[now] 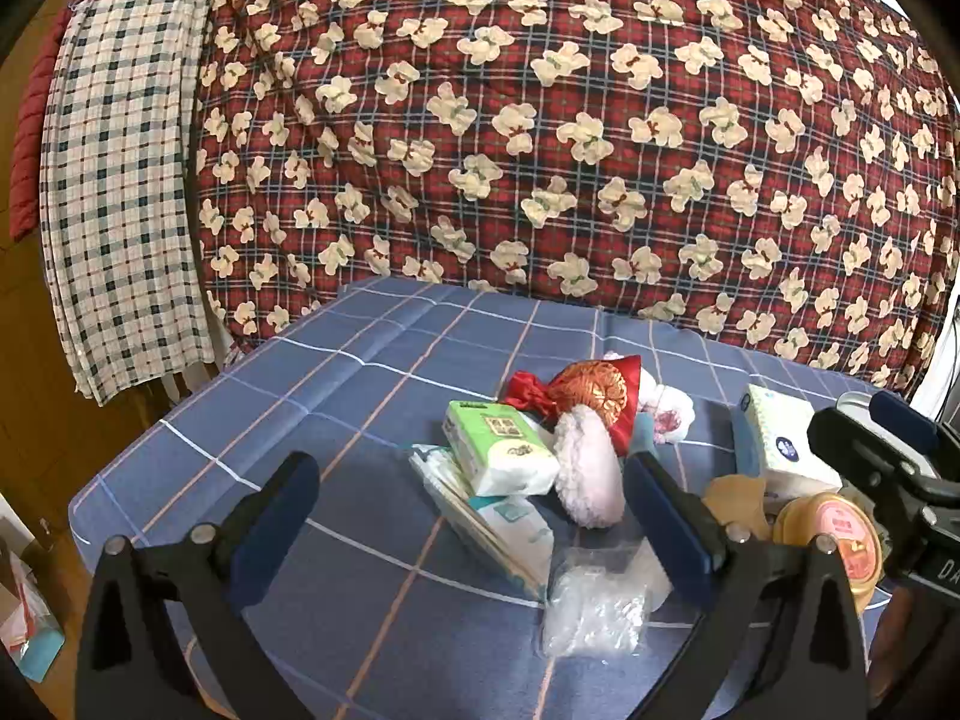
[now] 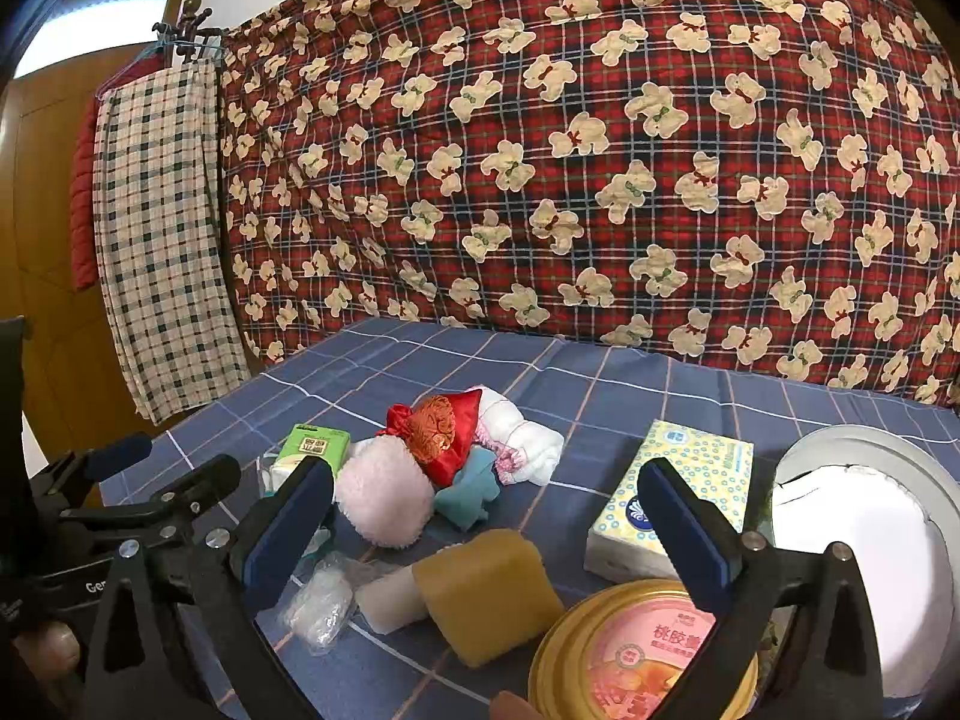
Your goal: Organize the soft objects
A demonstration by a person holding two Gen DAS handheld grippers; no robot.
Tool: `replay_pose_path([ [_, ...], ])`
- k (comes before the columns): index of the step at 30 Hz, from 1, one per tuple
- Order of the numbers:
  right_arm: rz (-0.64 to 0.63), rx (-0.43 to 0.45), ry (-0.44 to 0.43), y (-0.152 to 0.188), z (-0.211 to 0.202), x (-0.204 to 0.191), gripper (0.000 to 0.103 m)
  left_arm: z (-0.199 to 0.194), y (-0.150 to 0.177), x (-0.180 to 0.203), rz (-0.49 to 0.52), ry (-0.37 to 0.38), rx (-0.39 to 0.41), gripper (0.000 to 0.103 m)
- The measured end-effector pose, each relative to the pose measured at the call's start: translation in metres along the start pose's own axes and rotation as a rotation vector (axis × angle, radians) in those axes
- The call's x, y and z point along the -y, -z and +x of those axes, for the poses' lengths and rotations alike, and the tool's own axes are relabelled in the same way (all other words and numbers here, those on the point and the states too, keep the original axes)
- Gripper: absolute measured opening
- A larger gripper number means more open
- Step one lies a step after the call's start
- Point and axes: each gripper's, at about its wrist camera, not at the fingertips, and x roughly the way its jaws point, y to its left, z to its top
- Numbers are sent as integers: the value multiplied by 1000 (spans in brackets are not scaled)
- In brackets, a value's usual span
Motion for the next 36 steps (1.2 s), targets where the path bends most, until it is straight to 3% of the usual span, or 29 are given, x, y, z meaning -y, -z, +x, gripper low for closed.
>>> replay_pose_path([
  [36, 6, 0, -2, 3, -4, 4, 103, -3, -3, 1, 6, 2, 9, 103],
])
